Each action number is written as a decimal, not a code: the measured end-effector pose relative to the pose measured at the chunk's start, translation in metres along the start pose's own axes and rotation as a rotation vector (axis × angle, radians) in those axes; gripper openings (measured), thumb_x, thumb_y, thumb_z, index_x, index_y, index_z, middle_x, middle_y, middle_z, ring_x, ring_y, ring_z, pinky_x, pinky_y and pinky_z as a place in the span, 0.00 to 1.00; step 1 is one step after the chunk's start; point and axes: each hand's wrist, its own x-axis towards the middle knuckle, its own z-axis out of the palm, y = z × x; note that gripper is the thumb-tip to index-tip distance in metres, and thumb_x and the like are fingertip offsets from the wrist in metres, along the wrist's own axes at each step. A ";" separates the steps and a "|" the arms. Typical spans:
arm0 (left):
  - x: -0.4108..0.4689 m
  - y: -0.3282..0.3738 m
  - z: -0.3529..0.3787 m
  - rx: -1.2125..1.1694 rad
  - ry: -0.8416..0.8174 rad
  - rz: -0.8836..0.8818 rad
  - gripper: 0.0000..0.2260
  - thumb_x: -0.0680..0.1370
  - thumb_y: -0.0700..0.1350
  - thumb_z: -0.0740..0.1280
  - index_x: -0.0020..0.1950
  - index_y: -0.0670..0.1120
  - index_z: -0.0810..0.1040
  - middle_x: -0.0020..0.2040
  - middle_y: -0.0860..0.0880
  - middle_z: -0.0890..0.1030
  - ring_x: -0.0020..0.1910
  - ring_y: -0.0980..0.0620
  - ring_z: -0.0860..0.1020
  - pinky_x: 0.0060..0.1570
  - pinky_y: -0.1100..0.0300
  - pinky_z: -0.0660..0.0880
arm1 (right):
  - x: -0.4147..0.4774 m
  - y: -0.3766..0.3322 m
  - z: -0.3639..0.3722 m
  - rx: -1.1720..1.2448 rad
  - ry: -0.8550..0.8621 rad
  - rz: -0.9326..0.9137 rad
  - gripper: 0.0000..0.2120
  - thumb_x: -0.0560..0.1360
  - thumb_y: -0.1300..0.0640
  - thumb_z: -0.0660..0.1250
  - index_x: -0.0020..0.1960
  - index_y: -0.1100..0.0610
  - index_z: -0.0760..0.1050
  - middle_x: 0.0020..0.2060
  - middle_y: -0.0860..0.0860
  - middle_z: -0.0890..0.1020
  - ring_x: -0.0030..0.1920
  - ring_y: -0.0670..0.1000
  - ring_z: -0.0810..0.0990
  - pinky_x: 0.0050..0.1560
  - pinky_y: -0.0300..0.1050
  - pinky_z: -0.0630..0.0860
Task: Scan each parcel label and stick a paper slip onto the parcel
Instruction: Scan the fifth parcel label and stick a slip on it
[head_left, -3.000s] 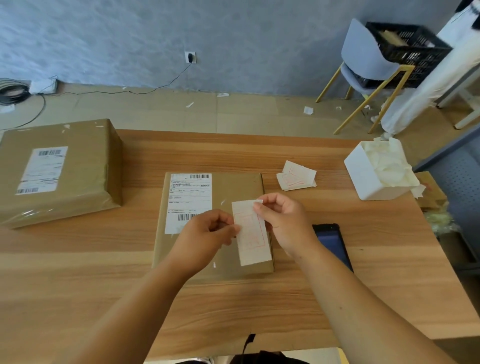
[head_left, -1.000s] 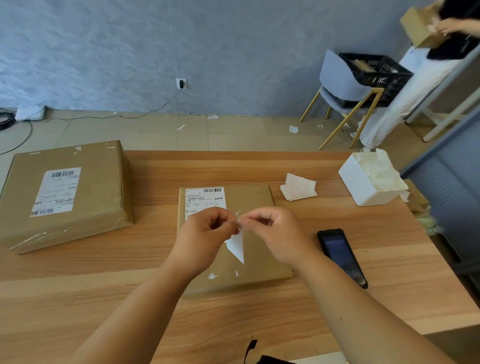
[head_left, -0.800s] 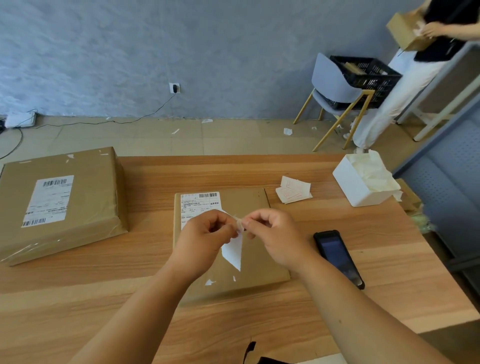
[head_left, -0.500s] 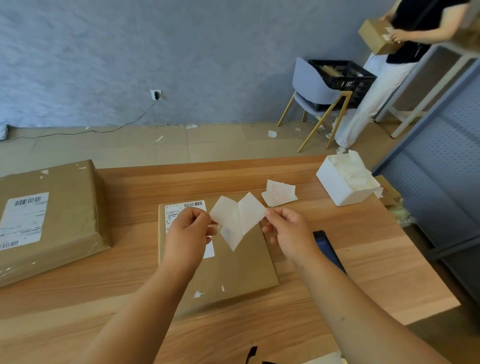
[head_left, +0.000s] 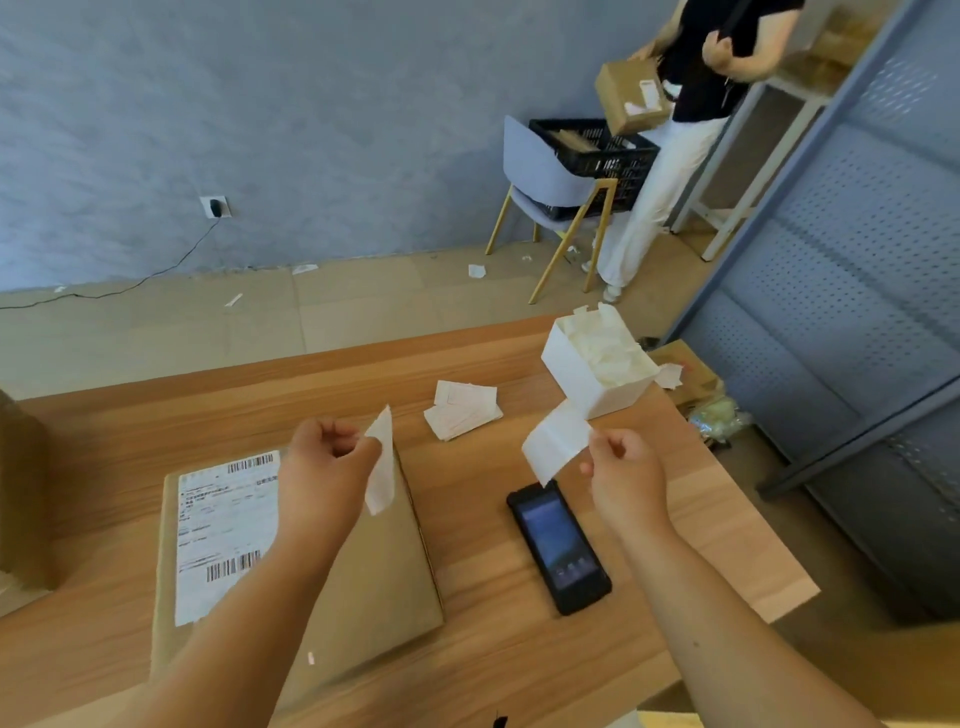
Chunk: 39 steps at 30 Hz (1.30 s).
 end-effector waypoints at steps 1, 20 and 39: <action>0.001 0.001 0.012 0.037 -0.020 0.012 0.06 0.71 0.43 0.67 0.44 0.53 0.75 0.39 0.54 0.80 0.36 0.56 0.77 0.31 0.61 0.68 | 0.011 0.003 -0.011 -0.086 -0.005 -0.063 0.07 0.80 0.53 0.60 0.44 0.49 0.73 0.40 0.49 0.80 0.41 0.47 0.78 0.35 0.40 0.70; 0.054 0.093 0.314 0.264 -0.204 0.516 0.04 0.76 0.43 0.67 0.50 0.48 0.80 0.40 0.55 0.77 0.37 0.62 0.75 0.36 0.74 0.67 | 0.214 0.048 -0.151 -0.719 -0.351 -0.122 0.08 0.80 0.54 0.60 0.44 0.54 0.74 0.42 0.46 0.76 0.42 0.46 0.75 0.41 0.46 0.74; 0.099 0.095 0.342 0.569 -0.378 0.548 0.11 0.78 0.46 0.63 0.58 0.47 0.80 0.57 0.48 0.78 0.49 0.48 0.77 0.50 0.58 0.72 | 0.247 0.058 -0.151 -0.594 -0.401 -0.143 0.08 0.79 0.53 0.62 0.41 0.49 0.72 0.40 0.44 0.77 0.39 0.43 0.74 0.34 0.40 0.69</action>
